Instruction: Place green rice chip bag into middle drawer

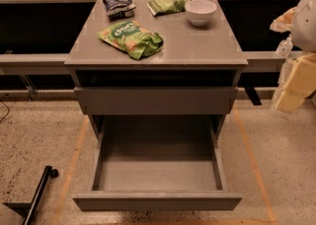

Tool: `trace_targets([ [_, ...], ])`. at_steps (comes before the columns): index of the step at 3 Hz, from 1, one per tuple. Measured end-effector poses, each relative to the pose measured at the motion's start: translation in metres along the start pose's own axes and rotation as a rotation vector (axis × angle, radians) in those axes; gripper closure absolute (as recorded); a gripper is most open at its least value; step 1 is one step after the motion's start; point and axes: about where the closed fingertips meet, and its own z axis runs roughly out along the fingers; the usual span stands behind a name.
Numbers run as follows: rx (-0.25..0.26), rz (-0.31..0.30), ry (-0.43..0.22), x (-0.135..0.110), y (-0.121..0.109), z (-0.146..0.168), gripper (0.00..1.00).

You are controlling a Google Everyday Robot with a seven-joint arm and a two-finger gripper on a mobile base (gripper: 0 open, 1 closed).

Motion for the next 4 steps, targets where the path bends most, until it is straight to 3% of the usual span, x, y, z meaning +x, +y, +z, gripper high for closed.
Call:
trace_targets([
  [1, 0.000, 0.000, 0.000, 0.000, 0.000, 0.000, 0.00],
  [2, 0.010, -0.009, -0.076, -0.019, -0.010, 0.016, 0.00],
  [3, 0.010, -0.009, -0.076, -0.019, -0.010, 0.016, 0.00],
  [4, 0.053, 0.004, -0.149, -0.047, -0.025, 0.018, 0.00],
])
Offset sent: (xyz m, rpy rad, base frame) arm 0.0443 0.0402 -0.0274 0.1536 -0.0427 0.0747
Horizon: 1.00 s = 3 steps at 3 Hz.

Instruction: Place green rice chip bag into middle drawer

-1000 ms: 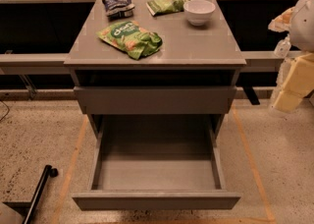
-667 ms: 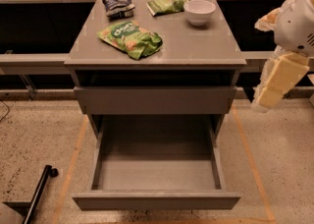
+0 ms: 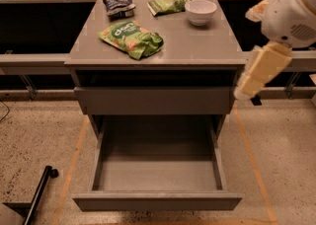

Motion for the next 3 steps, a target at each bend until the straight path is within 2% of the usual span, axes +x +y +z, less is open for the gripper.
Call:
trace_targets([
  [2, 0.062, -0.021, -0.212, -0.092, -0.084, 0.048, 0.00],
  [3, 0.077, -0.026, -0.238, -0.103, -0.095, 0.045, 0.00],
])
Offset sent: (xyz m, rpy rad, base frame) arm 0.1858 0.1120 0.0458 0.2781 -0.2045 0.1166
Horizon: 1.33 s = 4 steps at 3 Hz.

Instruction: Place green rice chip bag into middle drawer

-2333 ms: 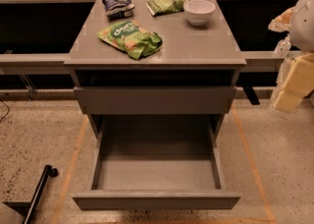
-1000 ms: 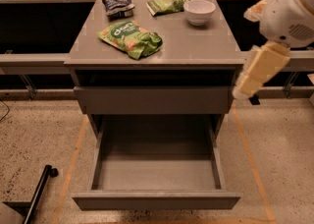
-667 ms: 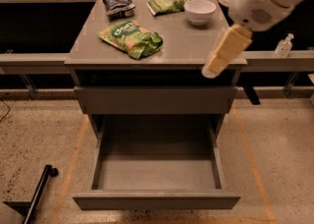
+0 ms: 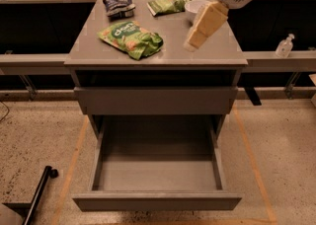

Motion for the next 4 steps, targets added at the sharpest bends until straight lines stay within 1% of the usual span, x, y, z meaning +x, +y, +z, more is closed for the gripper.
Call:
trace_targets([
  [1, -0.001, 0.072, -0.005, 0.006, 0.003, 0.013, 0.00],
  [2, -0.007, 0.136, -0.064, -0.013, -0.004, 0.047, 0.00],
  [3, -0.042, 0.204, -0.125, -0.029, -0.016, 0.092, 0.00],
  [4, -0.084, 0.256, -0.164, -0.036, -0.033, 0.134, 0.00],
])
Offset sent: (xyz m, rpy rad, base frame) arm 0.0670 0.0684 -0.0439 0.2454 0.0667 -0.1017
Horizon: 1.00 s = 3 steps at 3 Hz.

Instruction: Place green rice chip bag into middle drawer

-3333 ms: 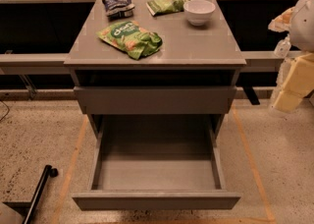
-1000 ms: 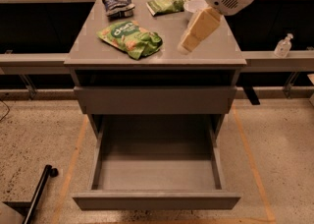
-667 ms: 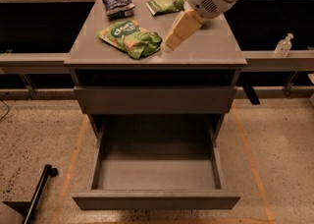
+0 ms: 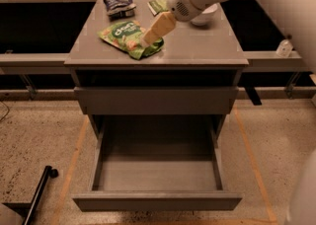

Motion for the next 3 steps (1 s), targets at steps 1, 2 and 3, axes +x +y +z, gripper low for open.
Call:
trace_targets([
  [1, 0.000, 0.003, -0.005, 0.000, -0.004, 0.004, 0.00],
  [2, -0.008, 0.034, -0.007, 0.008, -0.003, 0.012, 0.00],
  [3, -0.025, 0.092, -0.045, 0.017, -0.009, 0.043, 0.00],
])
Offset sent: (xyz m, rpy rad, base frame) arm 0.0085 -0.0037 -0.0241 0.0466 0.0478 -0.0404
